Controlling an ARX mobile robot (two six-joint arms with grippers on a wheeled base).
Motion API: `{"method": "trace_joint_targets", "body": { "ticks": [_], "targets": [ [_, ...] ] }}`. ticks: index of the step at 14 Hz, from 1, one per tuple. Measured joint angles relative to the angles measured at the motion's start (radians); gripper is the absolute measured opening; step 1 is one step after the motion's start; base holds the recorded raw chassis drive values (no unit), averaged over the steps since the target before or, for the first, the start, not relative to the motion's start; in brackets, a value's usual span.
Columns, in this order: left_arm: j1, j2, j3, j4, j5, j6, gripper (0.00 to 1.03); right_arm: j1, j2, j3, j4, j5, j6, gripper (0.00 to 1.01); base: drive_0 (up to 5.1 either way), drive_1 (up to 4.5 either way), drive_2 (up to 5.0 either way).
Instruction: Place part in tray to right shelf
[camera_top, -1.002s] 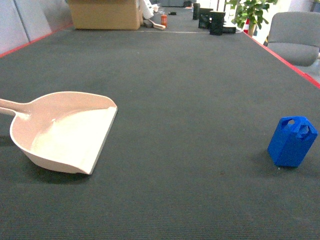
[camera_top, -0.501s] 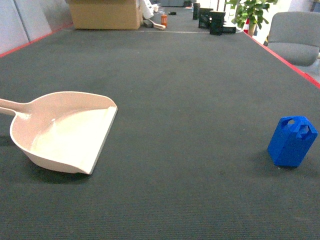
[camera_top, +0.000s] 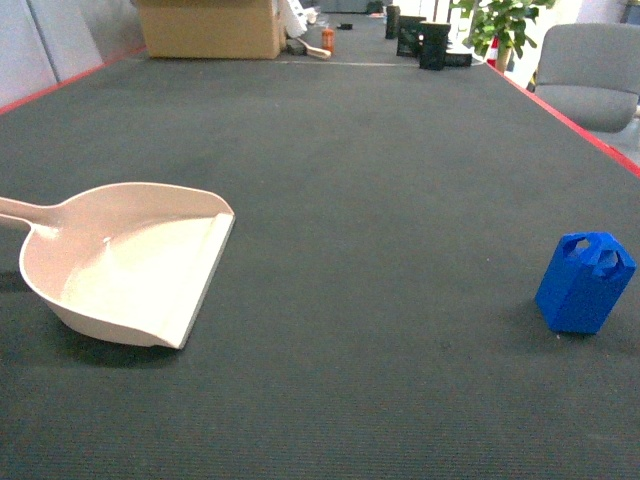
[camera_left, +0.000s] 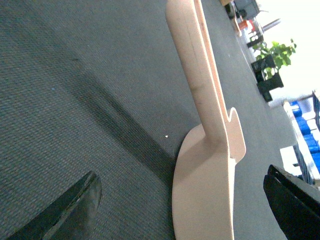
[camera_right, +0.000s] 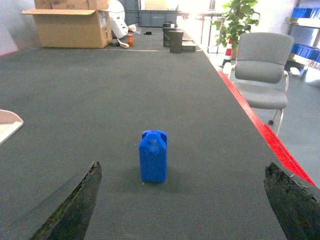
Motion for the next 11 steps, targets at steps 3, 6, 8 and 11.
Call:
{"method": "trace_joint_targets", "body": {
  "ticks": [3,6,8,11],
  "targets": [
    [-0.036,0.107,0.151,-0.047,-0.021,-0.026,0.98,0.0,0.0,0.0,0.0,0.0,0.0,0.98,0.0,0.0,0.0],
    [-0.04,0.161,0.266,-0.043,-0.036,-0.035,0.98,0.0,0.0,0.0,0.0,0.0,0.0,0.98,0.0,0.0,0.0],
    [-0.029,0.212,0.336,-0.068,-0.05,-0.054,0.98,0.0,0.0,0.0,0.0,0.0,0.0,0.98,0.0,0.0,0.0],
    [-0.019,0.259,0.453,-0.092,-0.06,-0.079,0.98,0.0,0.0,0.0,0.0,0.0,0.0,0.98,0.0,0.0,0.0]
  ]
}}
